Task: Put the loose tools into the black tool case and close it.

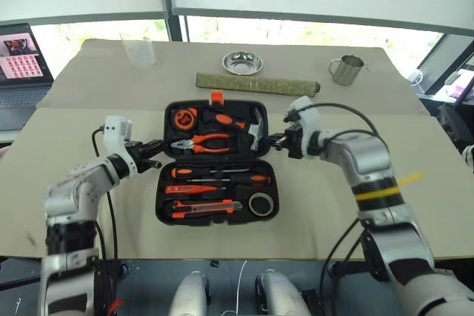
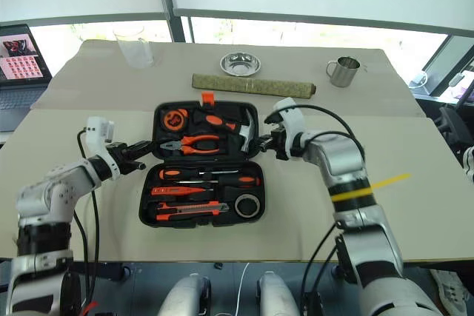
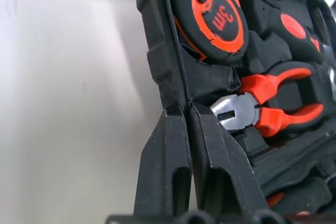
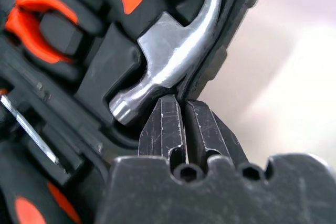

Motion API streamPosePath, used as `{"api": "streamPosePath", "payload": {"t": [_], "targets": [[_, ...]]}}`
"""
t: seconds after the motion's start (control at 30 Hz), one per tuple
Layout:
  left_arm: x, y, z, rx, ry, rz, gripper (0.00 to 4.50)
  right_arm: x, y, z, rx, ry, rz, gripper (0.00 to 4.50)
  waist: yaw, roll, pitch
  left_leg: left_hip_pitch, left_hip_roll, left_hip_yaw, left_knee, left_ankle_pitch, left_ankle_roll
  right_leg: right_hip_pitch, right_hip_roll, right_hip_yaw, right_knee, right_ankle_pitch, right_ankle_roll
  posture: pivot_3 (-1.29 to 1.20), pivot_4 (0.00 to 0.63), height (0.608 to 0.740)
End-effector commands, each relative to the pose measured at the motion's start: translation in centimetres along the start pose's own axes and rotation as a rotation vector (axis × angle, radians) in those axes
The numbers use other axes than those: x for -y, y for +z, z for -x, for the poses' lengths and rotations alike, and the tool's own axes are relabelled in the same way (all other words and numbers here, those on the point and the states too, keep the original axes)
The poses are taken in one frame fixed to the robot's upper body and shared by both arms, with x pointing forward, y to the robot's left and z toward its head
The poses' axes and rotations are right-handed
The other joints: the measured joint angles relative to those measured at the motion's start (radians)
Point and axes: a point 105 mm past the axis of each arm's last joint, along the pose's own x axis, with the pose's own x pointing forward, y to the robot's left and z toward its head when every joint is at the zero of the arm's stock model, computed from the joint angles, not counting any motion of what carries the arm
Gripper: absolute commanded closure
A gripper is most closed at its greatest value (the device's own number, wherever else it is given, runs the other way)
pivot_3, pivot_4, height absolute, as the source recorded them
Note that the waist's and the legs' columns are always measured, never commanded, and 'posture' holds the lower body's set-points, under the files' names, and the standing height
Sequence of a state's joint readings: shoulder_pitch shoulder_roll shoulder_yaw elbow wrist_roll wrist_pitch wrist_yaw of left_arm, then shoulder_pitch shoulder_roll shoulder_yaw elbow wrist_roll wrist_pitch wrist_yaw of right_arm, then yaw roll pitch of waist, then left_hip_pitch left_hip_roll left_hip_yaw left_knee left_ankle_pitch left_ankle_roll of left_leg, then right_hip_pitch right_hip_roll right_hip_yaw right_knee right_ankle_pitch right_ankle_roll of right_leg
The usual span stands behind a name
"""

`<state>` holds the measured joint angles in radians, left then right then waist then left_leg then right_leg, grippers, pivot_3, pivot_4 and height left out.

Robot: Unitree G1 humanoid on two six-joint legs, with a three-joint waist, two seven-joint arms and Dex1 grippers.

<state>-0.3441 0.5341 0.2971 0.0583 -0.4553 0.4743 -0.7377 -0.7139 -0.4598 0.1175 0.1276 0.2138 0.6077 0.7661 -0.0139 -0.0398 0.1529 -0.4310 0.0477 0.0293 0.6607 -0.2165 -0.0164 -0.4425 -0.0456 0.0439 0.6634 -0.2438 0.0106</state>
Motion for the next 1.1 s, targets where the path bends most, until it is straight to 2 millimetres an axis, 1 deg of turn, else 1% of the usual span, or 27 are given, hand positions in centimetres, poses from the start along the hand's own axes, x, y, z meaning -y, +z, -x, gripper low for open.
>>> {"api": "streamPosePath", "payload": {"t": [0.03,0.07,0.17,0.23,0.3,0.33,0.37,0.4,0.43,0.47,0.5,0.53,0.57,0.6,0.73,0.8,0.87,0.9,0.93,0.97,1.0,1.03,1.07,1.1], "targets": [[0.7,2.9,2.1,0.146,-0.007,-0.353,4.44,-1.2,1.7,2.3,0.134,0.016,0.469,4.5,0.001,0.0,0.0,0.0,0.0,0.0,0.0,0.0,0.0,0.0,0.0,0.0,0.0,0.0,0.0,0.0,0.15,0.74],[1.2,2.4,2.6,0.142,-0.026,-0.425,4.44,-1.8,0.8,2.7,0.138,0.029,0.584,4.5,0.001,0.0,0.0,0.0,0.0,0.0,0.0,0.0,0.0,0.0,-0.001,0.0,-0.001,0.0,0.0,0.0,0.15,0.74],[2.8,0.3,3.7,0.111,-0.096,-0.557,4.44,-2.9,-2.0,3.4,0.132,0.049,0.802,4.5,0.001,0.0,0.0,0.001,0.0,0.002,-0.001,-0.002,0.001,0.003,-0.001,0.0,-0.007,0.0,0.0,0.0,0.15,0.74],[3.5,-1.2,4.4,0.077,-0.135,-0.633,4.44,-3.2,-3.7,3.7,0.127,0.052,0.916,4.5,0.0,0.0,0.0,0.004,0.0,0.003,0.0,-0.002,0.001,0.004,-0.002,0.001,-0.011,0.0,0.001,0.0,0.15,0.74],[3.8,-2.7,5.2,0.035,-0.168,-0.651,4.44,-3.2,-5.1,4.0,0.113,0.046,0.951,4.5,0.0,0.0,0.0,0.009,0.0,0.004,-0.001,-0.002,0.001,0.009,-0.001,0.002,-0.012,0.0,0.001,0.0,0.15,0.74],[3.6,-3.2,5.6,0.015,-0.166,-0.646,4.44,-3.2,-5.6,4.2,0.116,0.042,0.93,4.5,0.001,0.0,0.0,0.012,0.001,0.004,-0.001,-0.002,0.001,0.012,-0.001,0.002,-0.012,0.0,0.0,0.0,0.15,0.74],[3.3,-3.9,6.2,-0.019,-0.164,-0.63,4.48,-3.1,-5.9,4.7,0.118,0.036,0.907,4.11,0.003,0.0,-0.001,0.017,0.001,0.004,-0.002,-0.002,0.002,0.019,-0.001,0.001,-0.015,0.0,0.0,0.0,0.15,0.74],[3.0,-4.2,6.6,-0.035,-0.162,-0.628,4.15,-3.1,-5.9,5.0,0.124,0.027,0.894,3.73,0.003,0.0,-0.001,0.022,0.001,0.004,-0.002,-0.003,0.003,0.023,-0.001,0.001,-0.015,-0.001,0.001,0.0,0.15,0.74],[2.8,-4.3,7.0,-0.05,-0.162,-0.628,3.77,-2.9,-6.0,5.3,0.121,0.019,0.885,3.51,0.002,-0.001,-0.001,0.024,0.001,0.004,-0.002,-0.003,0.003,0.025,0.0,0.001,-0.016,-0.001,0.001,0.0,0.15,0.74],[2.5,-4.5,7.4,-0.067,-0.163,-0.629,3.53,-2.7,-6.1,5.6,0.113,0.011,0.882,3.17,0.001,-0.001,-0.001,0.024,0.002,0.004,-0.002,-0.003,0.003,0.025,0.0,0.001,-0.016,-0.001,0.001,0.0,0.15,0.74],[1.9,-4.5,7.9,-0.09,-0.155,-0.612,3.08,-2.3,-6.2,6.3,0.1,-0.004,0.876,2.76,0.0,0.0,-0.001,0.024,0.002,0.005,-0.002,-0.003,0.003,0.024,0.0,0.002,-0.015,-0.001,0.001,0.0,0.15,0.74],[1.3,-4.6,8.4,-0.12,-0.149,-0.586,2.8,-1.8,-6.4,7.0,0.08,-0.019,0.864,2.5,0.0,0.0,-0.001,0.023,0.002,0.006,-0.002,-0.003,0.004,0.022,0.0,0.003,-0.015,-0.001,0.001,0.0,0.15,0.74],[0.7,-4.6,8.9,-0.139,-0.147,-0.57,2.3,-1.5,-6.5,7.7,0.071,-0.03,0.864,2.07,-0.001,0.0,-0.001,0.023,0.002,0.006,-0.002,-0.003,0.004,0.021,0.0,0.003,-0.014,-0.001,0.001,0.0,0.15,0.74],[0.4,-4.5,9.2,-0.15,-0.147,-0.563,2.06,-1.4,-6.6,8.1,0.066,-0.032,0.864,1.82,-0.001,0.0,-0.001,0.023,0.002,0.006,-0.002,-0.003,0.004,0.021,0.001,0.003,-0.014,-0.001,0.001,0.0,0.15,0.74],[-0.4,-4.3,9.8,-0.21,-0.184,-0.526,2.06,-1.5,-7.8,10.1,0.015,-0.017,0.778,1.82,0.002,0.0,-0.001,0.024,0.003,0.007,-0.002,-0.003,0.004,0.023,0.001,0.003,-0.014,-0.001,0.001,0.0,0.15,0.74],[-0.5,-3.7,9.1,-0.2,-0.191,-0.458,1.96,-2.7,-8.4,11.1,-0.001,0.058,0.667,2.39,0.005,0.0,-0.001,0.024,0.003,0.006,-0.002,-0.003,0.004,0.023,0.001,0.003,-0.014,-0.001,0.001,0.0,0.15,0.74],[-0.4,-3.0,8.2,-0.188,-0.202,-0.423,2.47,-4.5,-8.5,11.8,-0.001,0.148,0.6,2.96,0.008,0.0,-0.001,0.024,0.002,0.006,-0.002,-0.003,0.004,0.023,0.001,0.003,-0.014,-0.001,0.001,0.0,0.15,0.74],[-0.5,-2.7,7.3,-0.186,-0.208,-0.413,2.79,-5.9,-8.8,12.0,-0.015,0.214,0.56,3.4,0.008,0.0,-0.001,0.024,0.003,0.006,-0.002,-0.003,0.004,0.023,0.001,0.003,-0.014,-0.001,0.001,0.0,0.15,0.74],[-0.4,-2.5,6.8,-0.186,-0.212,-0.405,3.1,-7.0,-9.0,12.2,-0.025,0.261,0.53,3.68,0.011,0.0,-0.001,0.024,0.002,0.006,-0.001,-0.003,0.004,0.023,0.001,0.003,-0.014,-0.001,0.001,0.0,0.15,0.74],[-0.4,-2.5,5.8,-0.195,-0.223,-0.408,3.57,-8.5,-9.5,12.3,-0.054,0.33,0.492,4.08,0.013,0.0,-0.001,0.024,0.002,0.006,-0.001,-0.003,0.004,0.023,0.001,0.003,-0.014,-0.001,0.001,0.0,0.15,0.74],[-0.3,-2.6,4.9,-0.209,-0.243,-0.414,3.81,-9.8,-9.9,12.1,-0.064,0.378,0.482,4.32,0.013,-0.001,-0.001,0.024,0.003,0.006,-0.001,-0.003,0.004,0.024,0.002,0.003,-0.014,-0.001,0.001,0.0,0.15,0.74],[-0.1,-2.6,4.4,-0.22,-0.258,-0.42,4.24,-10.6,-10.0,12.1,-0.069,0.402,0.481,4.5,0.014,-0.001,-0.002,0.024,0.003,0.006,-0.001,-0.003,0.004,0.024,0.002,0.003,-0.014,-0.001,0.001,0.0,0.15,0.74],[-0.1,-2.7,3.9,-0.228,-0.266,-0.426,4.44,-11.2,-10.1,11.9,-0.072,0.417,0.472,4.5,0.012,-0.002,-0.002,0.025,0.003,0.006,-0.001,-0.003,0.004,0.024,0.002,0.003,-0.014,-0.001,0.001,0.0,0.15,0.74],[-0.1,-3.0,3.4,-0.249,-0.281,-0.424,4.44,-11.8,-10.1,11.4,-0.065,0.423,0.459,4.5,0.008,-0.002,-0.002,0.025,0.003,0.006,-0.001,-0.003,0.004,0.024,0.003,0.003,-0.014,-0.001,0.002,0.0,0.15,0.74]]}}
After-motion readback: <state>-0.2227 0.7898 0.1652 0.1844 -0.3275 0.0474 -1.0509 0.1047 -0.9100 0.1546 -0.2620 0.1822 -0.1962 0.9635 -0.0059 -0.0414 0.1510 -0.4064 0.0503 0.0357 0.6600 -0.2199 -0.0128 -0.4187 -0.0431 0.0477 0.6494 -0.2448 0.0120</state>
